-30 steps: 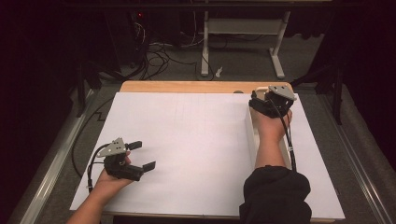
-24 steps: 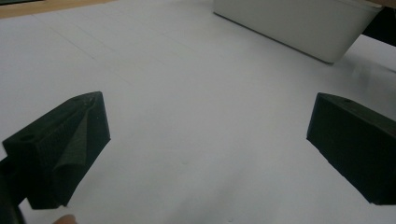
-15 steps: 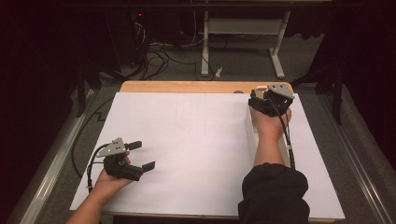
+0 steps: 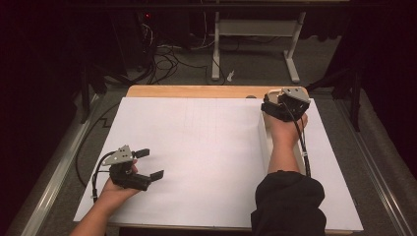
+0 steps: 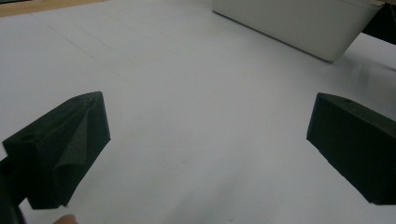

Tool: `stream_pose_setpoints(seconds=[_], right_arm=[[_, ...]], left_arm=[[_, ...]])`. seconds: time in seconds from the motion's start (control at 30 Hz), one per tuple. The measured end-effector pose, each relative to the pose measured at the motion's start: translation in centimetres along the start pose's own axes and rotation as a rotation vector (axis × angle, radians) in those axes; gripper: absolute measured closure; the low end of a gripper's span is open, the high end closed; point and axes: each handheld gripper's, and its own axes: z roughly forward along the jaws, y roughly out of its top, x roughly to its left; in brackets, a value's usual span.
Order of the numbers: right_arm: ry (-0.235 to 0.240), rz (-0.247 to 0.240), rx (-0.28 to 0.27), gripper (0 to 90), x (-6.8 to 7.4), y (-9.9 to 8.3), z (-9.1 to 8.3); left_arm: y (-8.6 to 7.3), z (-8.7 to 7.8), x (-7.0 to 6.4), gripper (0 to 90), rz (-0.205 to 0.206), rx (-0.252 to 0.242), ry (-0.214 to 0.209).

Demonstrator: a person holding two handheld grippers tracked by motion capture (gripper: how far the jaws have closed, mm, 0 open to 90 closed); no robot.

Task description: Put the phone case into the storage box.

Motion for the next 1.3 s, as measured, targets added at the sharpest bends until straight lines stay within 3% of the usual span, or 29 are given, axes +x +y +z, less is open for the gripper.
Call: stream_pose_setpoints(seconds=[0.27, 1.3], right_arm=[[-0.002, -0.001, 0.009, 0.3, 0.13, 0.18, 0.25], [0.029, 0.000, 0.016, 0.1, 0.24, 0.67, 0.04]], left_arm=[[0.02, -0.04, 0.02, 0.4, 0.000, 0.001, -0.001], [-0.04, 0.00, 0.02, 0.4, 0.000, 0.005, 0.001]])
